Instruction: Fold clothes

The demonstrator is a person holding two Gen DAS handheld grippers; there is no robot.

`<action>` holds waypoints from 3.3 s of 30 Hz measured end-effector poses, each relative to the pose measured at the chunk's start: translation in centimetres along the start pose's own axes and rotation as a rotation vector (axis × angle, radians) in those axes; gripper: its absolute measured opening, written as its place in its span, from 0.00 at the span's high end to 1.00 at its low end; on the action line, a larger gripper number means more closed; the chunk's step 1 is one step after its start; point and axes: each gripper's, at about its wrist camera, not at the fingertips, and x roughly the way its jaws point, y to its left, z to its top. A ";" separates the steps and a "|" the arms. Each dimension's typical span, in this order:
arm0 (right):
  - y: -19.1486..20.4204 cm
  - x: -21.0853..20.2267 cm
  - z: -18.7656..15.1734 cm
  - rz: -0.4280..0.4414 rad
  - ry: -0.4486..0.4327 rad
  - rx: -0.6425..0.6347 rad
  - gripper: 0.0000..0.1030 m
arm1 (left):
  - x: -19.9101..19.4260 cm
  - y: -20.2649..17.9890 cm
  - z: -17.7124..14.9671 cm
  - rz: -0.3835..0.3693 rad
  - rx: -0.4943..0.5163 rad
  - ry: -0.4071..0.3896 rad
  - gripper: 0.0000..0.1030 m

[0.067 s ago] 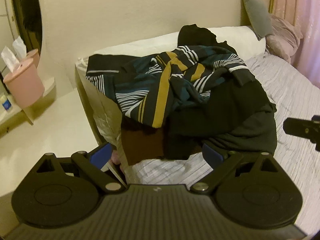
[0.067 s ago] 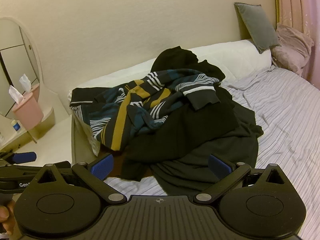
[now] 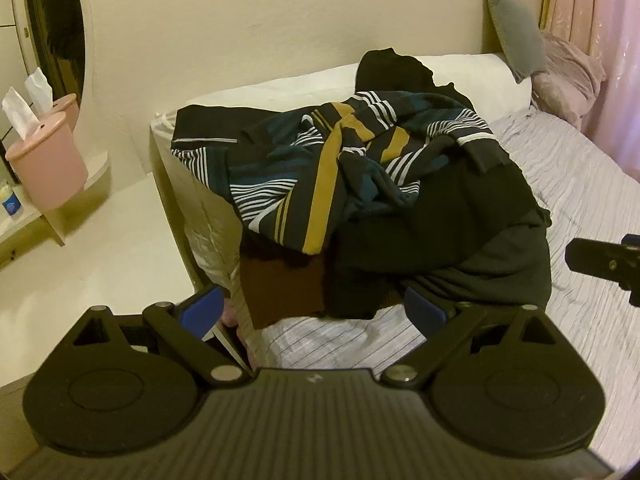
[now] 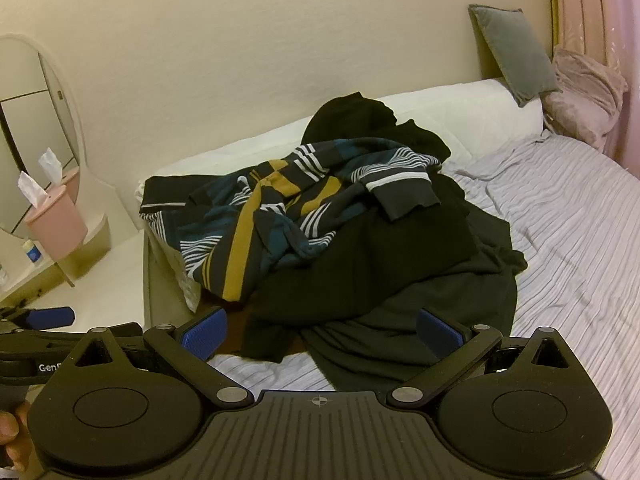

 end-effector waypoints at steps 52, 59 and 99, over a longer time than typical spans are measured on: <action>-0.5 0.1 -0.4 0.007 0.006 0.002 0.00 | 0.2 0.2 -0.4 -0.019 -0.037 0.013 0.07; -0.5 0.2 -0.5 0.009 0.009 0.000 0.00 | 0.2 0.2 -0.4 -0.019 -0.038 0.013 0.07; -3.5 -0.3 -0.4 0.084 0.029 -0.044 0.00 | -1.2 -3.1 -1.7 0.038 -0.093 0.027 0.07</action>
